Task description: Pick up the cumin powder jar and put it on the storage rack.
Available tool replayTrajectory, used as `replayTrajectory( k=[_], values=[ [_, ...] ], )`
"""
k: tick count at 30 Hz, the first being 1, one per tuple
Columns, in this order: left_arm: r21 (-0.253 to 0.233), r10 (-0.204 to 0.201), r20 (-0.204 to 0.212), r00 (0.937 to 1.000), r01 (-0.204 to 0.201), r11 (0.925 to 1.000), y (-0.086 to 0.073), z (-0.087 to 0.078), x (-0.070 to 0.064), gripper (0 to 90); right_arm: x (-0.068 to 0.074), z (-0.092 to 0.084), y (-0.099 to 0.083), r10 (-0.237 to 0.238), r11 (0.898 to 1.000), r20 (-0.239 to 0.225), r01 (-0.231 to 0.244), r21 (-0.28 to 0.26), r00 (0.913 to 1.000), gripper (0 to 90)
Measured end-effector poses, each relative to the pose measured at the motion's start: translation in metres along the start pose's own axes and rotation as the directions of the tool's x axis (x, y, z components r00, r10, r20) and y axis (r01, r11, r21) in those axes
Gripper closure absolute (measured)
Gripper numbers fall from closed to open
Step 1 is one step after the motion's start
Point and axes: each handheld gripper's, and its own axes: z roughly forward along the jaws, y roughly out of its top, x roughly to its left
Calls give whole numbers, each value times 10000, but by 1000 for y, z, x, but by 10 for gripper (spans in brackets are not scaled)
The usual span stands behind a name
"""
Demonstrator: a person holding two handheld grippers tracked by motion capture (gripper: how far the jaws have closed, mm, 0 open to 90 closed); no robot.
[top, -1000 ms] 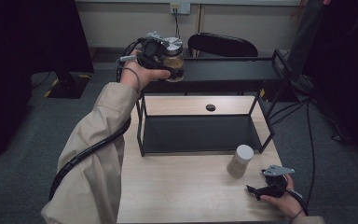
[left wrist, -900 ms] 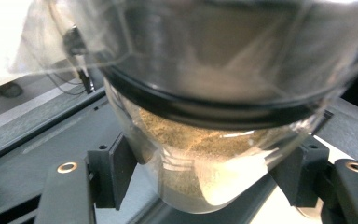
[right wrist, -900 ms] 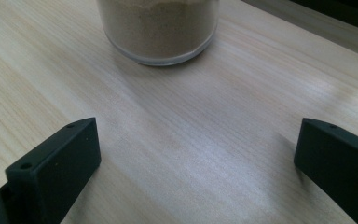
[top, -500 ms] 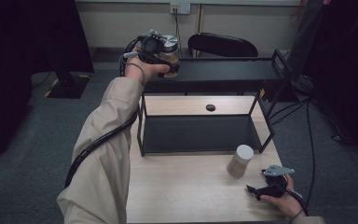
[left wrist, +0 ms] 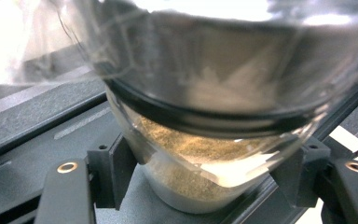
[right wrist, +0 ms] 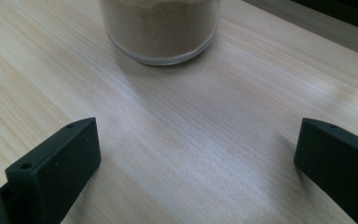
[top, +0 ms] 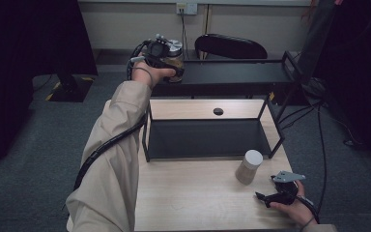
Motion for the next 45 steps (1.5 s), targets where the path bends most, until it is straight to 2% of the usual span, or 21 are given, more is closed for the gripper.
replayTrajectory(
  k=[7,9,20,41,45],
  values=[
    [-136,-109,46,9999,110,9998,-2,2,0,308,0,0,0,-29,10000,-23,29,-2,10000,0],
    [-47,13,-15,10000,-13,10000,-1,2,0,308,0,0,0,-29,10000,-24,29,-2,10000,0],
    [-246,-76,35,10000,77,9997,-6,4,1,307,-1,0,0,-48,10000,-45,48,-3,10000,0],
    [-356,-109,-108,9999,105,9993,-9,5,-4,306,-1,-1,-1,-68,10000,-61,68,-2,10000,0],
    [-438,-140,-198,9997,132,9990,-10,4,-5,280,-1,-1,-1,-67,10000,-63,67,-1,10000,0]
  ],
)
